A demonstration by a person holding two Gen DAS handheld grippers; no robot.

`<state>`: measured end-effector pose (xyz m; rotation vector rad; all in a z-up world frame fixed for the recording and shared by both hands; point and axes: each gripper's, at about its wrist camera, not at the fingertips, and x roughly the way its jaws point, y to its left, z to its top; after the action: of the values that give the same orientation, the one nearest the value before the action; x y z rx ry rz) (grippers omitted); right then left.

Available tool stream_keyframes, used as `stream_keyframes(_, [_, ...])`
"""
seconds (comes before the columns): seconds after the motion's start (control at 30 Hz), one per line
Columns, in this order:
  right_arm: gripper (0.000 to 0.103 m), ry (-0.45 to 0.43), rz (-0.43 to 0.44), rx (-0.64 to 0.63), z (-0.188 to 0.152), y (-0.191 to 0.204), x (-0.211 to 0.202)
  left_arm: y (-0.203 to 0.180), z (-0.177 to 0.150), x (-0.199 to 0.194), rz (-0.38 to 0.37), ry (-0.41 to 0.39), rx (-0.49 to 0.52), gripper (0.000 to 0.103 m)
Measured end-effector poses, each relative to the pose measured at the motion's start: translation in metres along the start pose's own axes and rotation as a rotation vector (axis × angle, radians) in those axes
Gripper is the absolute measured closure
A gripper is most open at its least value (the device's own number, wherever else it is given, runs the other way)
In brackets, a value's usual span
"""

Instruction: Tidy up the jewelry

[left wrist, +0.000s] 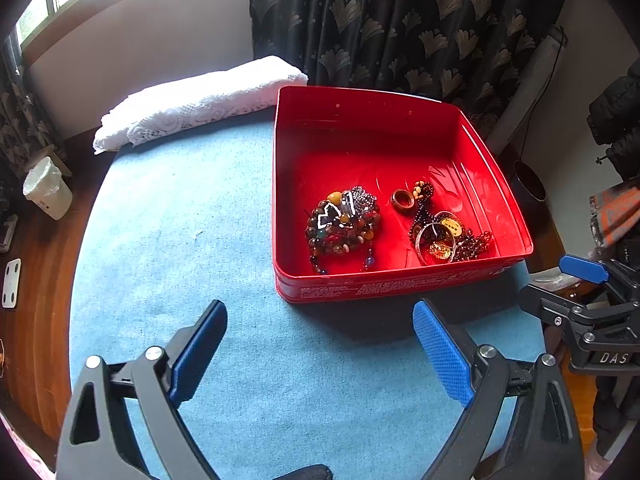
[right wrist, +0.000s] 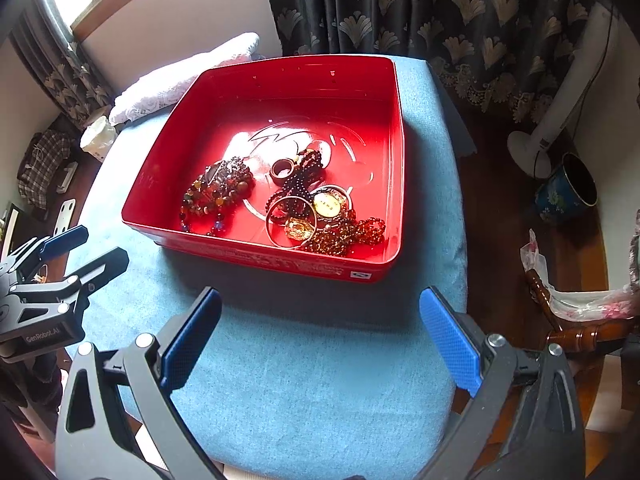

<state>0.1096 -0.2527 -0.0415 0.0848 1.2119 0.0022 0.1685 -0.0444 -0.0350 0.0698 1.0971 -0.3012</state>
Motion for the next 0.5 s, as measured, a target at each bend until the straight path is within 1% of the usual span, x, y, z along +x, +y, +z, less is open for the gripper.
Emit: stream_keyframes(0.5, [0.007,-0.001,-0.017,0.019,0.0013,0.0021,0.0027,0.0,-0.001,0.0035,0.014,0.01,-0.034,0.011])
